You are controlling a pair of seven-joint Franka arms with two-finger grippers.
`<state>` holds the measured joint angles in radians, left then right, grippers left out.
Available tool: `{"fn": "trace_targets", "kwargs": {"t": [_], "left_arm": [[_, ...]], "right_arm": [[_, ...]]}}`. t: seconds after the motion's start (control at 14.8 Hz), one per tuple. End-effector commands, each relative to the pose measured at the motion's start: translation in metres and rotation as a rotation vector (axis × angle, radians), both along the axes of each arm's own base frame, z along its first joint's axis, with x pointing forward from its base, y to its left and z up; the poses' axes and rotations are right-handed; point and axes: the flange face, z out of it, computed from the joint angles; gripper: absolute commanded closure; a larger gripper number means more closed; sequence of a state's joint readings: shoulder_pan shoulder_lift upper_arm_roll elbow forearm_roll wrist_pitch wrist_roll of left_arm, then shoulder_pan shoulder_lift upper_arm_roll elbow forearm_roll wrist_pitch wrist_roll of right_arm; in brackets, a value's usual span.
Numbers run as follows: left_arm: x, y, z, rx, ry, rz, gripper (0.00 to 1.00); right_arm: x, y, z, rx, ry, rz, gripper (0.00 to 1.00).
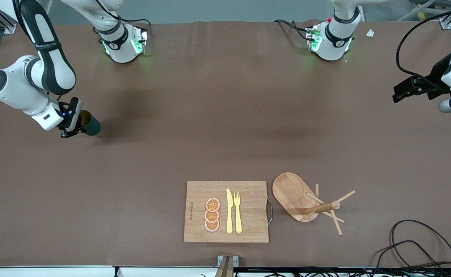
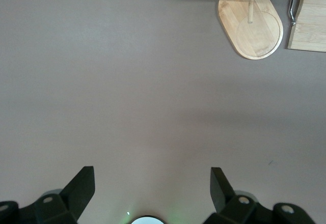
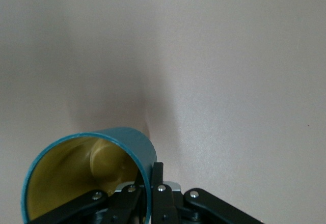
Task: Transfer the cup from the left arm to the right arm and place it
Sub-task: 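Carry the teal mug with the right gripper away from the cutting board, then lower the teal mug onto the table and open the right gripper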
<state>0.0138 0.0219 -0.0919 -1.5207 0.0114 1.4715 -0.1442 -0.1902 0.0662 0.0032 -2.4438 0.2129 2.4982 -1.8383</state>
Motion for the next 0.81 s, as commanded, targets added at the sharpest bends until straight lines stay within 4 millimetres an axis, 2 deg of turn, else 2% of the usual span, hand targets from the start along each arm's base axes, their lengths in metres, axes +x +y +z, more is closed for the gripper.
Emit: {"fn": "trace_targets", "kwargs": {"t": [0.0, 0.14, 0.34, 0.61, 0.68, 0.75], "left_arm": [[0.002, -0.001, 0.007, -0.016, -0.016, 0.002, 0.0], [0.003, -0.001, 0.015, -0.016, -0.033, 0.004, 0.0], [0.006, 0.001, 0.01, -0.016, -0.026, 0.007, 0.0], [0.008, 0.001, 0.006, -0.018, -0.018, 0.006, 0.0], [0.008, 0.001, 0.006, -0.018, -0.018, 0.007, 0.0], [0.009, 0.001, 0.005, -0.018, -0.016, 0.007, 0.0]], "right_arm": [[-0.004, 0.001, -0.003, 0.016, -0.012, 0.011, 1.0], [-0.003, -0.001, -0.016, 0.009, -0.013, 0.004, 1.0], [-0.001, -0.007, -0.039, -0.013, -0.032, -0.014, 1.0], [-0.001, -0.009, -0.048, -0.019, -0.035, -0.02, 1.0], [-0.002, -0.013, -0.049, -0.017, -0.033, -0.034, 0.94], [-0.003, -0.018, -0.049, -0.014, -0.034, -0.051, 0.65]]}}
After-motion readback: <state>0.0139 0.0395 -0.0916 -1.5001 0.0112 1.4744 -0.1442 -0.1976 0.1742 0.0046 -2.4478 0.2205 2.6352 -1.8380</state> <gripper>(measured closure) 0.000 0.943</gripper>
